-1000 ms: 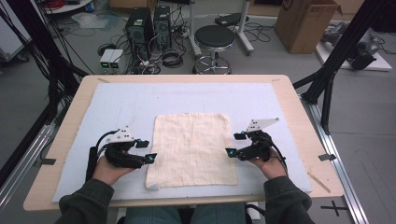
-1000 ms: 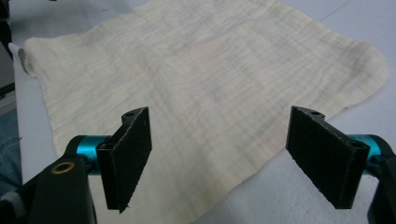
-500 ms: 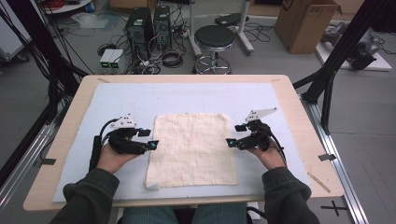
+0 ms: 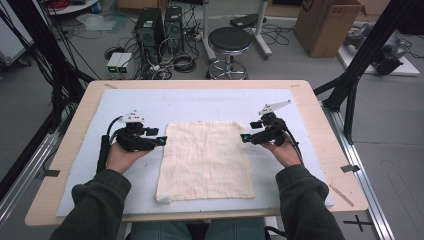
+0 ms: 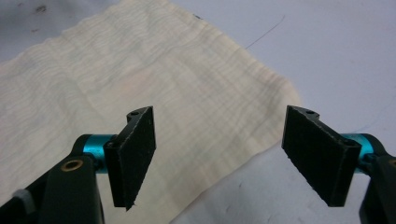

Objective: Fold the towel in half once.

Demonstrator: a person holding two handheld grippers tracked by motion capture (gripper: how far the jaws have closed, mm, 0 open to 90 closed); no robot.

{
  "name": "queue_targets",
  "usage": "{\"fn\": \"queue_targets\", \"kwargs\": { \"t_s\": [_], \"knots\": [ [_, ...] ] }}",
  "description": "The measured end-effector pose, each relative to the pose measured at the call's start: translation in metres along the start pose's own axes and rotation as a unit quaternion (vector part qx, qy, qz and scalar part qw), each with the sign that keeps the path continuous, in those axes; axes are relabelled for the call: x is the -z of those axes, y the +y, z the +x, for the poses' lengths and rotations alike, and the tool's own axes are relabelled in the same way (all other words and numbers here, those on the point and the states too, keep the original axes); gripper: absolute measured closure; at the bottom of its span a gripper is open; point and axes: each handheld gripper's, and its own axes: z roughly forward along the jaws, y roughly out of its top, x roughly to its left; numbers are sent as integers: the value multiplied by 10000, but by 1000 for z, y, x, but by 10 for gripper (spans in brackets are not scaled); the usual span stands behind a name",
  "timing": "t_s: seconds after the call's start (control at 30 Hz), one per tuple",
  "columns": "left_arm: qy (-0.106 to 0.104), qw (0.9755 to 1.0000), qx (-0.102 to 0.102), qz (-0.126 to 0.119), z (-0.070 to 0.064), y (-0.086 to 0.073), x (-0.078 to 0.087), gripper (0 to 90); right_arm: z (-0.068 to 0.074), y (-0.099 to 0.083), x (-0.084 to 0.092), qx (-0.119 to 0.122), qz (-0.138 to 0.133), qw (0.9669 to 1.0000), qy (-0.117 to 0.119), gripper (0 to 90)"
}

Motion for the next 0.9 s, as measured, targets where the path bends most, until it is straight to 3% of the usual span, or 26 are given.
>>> {"fn": "queue_targets", "kwargs": {
  "t_s": [0.23,0.5,0.7,0.9],
  "knots": [
    [306,9995,114,-49,17,15,-14,493,-17,16,-9,-143,-30,9998,-144,301],
    [588,9973,446,-58,35,15,-36,538,-33,12,-25,-380,36,9988,-319,370],
    [684,9958,569,227,39,5,-59,565,-42,7,-39,-592,135,9975,-349,469],
    [775,9940,611,469,42,-1,-72,573,-48,3,-48,-725,258,9963,-379,551]
  ]
}}
